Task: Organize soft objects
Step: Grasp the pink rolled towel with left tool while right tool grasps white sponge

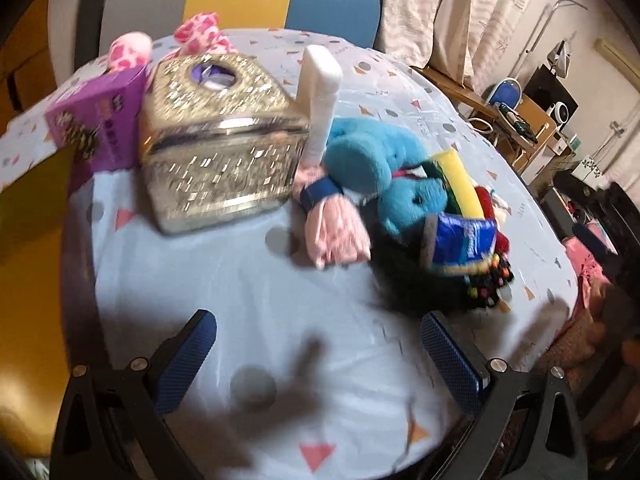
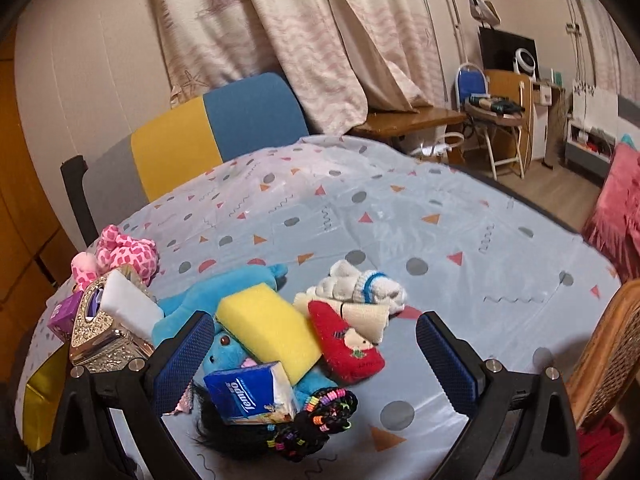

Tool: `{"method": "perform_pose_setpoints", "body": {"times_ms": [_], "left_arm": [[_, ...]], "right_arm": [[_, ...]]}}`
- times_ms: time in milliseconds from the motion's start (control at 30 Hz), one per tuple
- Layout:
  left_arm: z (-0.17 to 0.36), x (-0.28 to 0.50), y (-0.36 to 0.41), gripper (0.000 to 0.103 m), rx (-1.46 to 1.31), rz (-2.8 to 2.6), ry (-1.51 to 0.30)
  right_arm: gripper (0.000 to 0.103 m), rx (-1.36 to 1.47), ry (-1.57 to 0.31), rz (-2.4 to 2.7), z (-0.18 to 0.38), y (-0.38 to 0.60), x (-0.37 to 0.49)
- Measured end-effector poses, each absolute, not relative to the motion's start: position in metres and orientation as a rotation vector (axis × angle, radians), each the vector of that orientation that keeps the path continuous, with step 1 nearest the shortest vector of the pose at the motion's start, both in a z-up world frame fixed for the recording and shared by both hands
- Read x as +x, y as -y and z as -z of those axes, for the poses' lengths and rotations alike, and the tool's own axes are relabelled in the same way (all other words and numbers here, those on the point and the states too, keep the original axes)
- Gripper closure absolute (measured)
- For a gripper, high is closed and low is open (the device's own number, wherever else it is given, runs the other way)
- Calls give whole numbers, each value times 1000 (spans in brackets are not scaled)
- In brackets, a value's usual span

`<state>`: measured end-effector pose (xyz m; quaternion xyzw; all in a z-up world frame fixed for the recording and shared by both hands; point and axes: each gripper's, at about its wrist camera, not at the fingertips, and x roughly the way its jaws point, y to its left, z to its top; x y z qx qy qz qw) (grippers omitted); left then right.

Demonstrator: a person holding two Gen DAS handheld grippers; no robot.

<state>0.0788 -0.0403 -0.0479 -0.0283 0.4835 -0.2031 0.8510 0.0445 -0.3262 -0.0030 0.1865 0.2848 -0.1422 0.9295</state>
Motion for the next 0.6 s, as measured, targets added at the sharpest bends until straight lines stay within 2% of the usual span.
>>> {"method": "perform_pose_setpoints", "body": {"times_ms": [333,400,467,533,600], "left_arm": [[58,132,81,0,-17,423,-975],[63,142,91,7,13,392,-983],[69,152,99,20,24,375,-1001],[73,159,103,25,27,358,-992],[79,167,104,42,15,354,-1002]], "right_arm": [[0,414,-543,239,3,326,44],[0,411,-545,237,4,325,45],[0,406,-544,232,4,324,46],[0,400,-549,226,4,323,46],[0,394,-555,220,4,321,48]]}}
